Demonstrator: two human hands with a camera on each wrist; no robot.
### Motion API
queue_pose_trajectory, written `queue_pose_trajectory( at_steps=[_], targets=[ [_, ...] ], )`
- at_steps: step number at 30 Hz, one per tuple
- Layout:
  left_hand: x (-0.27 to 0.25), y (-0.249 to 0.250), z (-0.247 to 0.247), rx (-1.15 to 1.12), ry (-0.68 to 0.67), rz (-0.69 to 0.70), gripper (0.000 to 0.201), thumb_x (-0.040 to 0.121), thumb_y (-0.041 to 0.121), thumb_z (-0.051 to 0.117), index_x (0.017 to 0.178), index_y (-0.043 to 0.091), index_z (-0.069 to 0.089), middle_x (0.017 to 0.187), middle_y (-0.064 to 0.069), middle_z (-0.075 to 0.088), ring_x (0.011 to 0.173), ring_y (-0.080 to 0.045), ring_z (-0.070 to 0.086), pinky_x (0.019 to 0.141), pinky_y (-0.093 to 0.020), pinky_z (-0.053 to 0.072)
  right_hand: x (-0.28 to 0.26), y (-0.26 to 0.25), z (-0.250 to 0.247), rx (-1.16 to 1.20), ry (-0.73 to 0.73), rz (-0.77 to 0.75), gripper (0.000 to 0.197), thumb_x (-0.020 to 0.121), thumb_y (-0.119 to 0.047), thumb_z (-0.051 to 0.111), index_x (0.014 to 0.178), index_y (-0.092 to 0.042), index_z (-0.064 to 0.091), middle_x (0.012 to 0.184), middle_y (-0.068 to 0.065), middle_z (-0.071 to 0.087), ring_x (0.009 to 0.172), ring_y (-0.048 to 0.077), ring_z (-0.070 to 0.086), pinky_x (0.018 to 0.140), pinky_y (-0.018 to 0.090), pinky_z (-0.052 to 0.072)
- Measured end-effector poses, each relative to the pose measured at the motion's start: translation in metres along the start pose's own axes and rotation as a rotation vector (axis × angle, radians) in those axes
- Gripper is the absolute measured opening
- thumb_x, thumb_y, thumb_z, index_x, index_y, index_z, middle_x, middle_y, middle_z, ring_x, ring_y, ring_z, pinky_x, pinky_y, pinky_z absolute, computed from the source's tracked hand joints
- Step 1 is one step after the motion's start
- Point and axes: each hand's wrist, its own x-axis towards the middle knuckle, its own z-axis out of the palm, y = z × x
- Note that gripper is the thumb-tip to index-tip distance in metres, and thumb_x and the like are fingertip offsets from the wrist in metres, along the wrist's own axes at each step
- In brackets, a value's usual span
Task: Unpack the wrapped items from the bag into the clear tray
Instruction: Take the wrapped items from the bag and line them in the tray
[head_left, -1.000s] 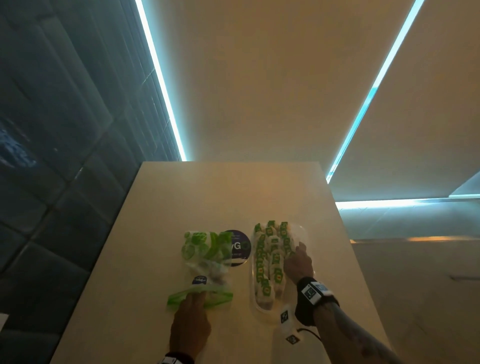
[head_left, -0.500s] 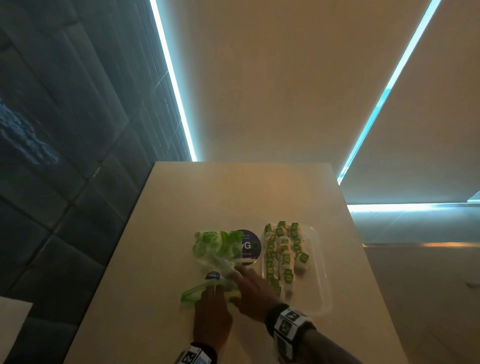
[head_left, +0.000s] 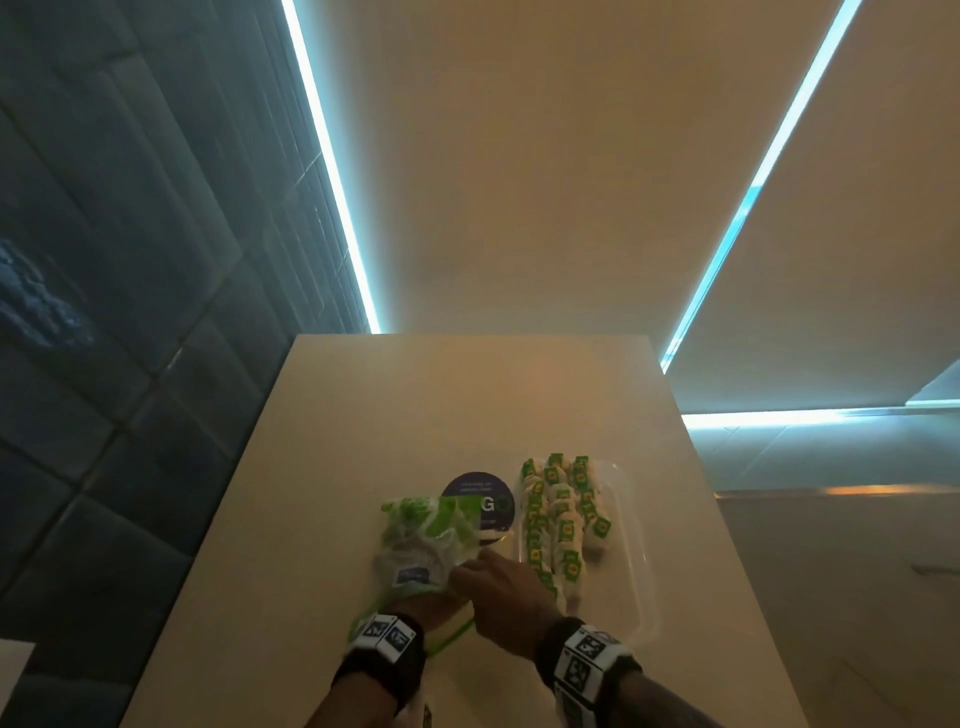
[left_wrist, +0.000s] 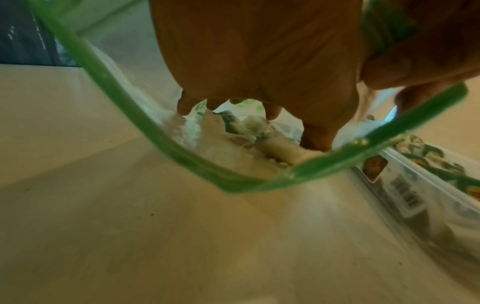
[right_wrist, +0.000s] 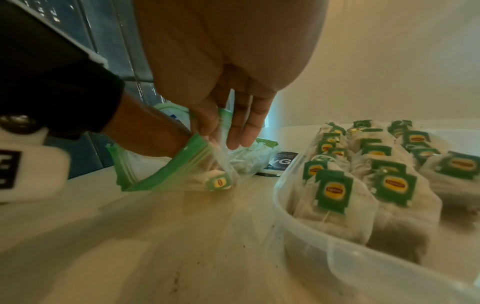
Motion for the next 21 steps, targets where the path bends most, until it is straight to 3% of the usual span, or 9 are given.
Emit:
queue_pose_trajectory(
  at_steps=[3,8,12,15,18,21],
  targets=[
    [0.009,-0.004,-0.004,-0.036,-0.072,-0.078,0.065,0.099,0.052,0.032,0.153,0.017,0.021,0.161,-0.009,0.018,0.147,-0.024,0.022,0.119,-0.033,0.018,-0.004,-0.001,0.002,-0.029,-0.053,0.062,0.029,0.085,-0.003,0.046,0.11,-0.014,0.056,0.109,0.007,0.064,0.095,0.028,0.049,0.066,0.038,0.04],
    [0.012,0.0,0.0,-0.011,-0.083,-0.116,0.056,0.101,0.042,0.032,0.15,0.014,0.028,0.159,-0.01,0.023,0.145,-0.026,0.024,0.12,-0.035,0.019,-0.004,0.0,0.008,0.004,-0.08,0.138,0.016,0.091,-0.008,0.044,0.103,-0.012,0.053,0.095,0.012,0.065,0.083,0.033,0.06,0.068,0.046,0.053],
    [0.003,0.004,0.007,0.044,-0.039,-0.066,0.043,0.1,0.03,0.035,0.139,0.016,0.047,0.15,-0.008,0.042,0.136,-0.027,0.039,0.114,-0.035,0.029,0.002,-0.001,0.009,0.003,-0.09,0.201,0.013,0.091,-0.006,0.042,0.101,-0.01,0.05,0.094,0.016,0.063,0.08,0.037,0.061,0.063,0.042,0.047],
    [-0.005,0.006,0.018,0.043,0.025,-0.054,0.037,0.1,0.028,0.035,0.13,0.016,0.054,0.14,-0.007,0.051,0.13,-0.024,0.046,0.11,-0.034,0.03,0.004,-0.002,0.013,0.005,-0.059,0.244,0.015,0.093,-0.009,0.041,0.105,-0.01,0.05,0.094,0.016,0.063,0.08,0.038,0.062,0.059,0.038,0.042],
    [-0.01,0.007,0.037,-0.079,0.119,-0.071,0.043,0.105,0.02,0.024,0.142,0.006,0.039,0.15,-0.015,0.038,0.14,-0.027,0.032,0.119,-0.041,0.017,0.006,-0.002,0.017,0.024,-0.036,0.288,0.016,0.095,-0.016,0.041,0.107,-0.012,0.051,0.096,0.014,0.064,0.082,0.036,0.063,0.061,0.037,0.045],
    [-0.018,0.009,0.044,0.0,0.117,-0.045,0.045,0.106,0.015,0.02,0.148,0.001,0.027,0.154,-0.02,0.027,0.145,-0.032,0.022,0.12,-0.041,0.01,0.007,-0.002,0.025,0.047,-0.038,0.304,0.016,0.093,-0.019,0.044,0.107,-0.015,0.05,0.096,0.012,0.064,0.082,0.034,0.064,0.066,0.042,0.054]
  ],
)
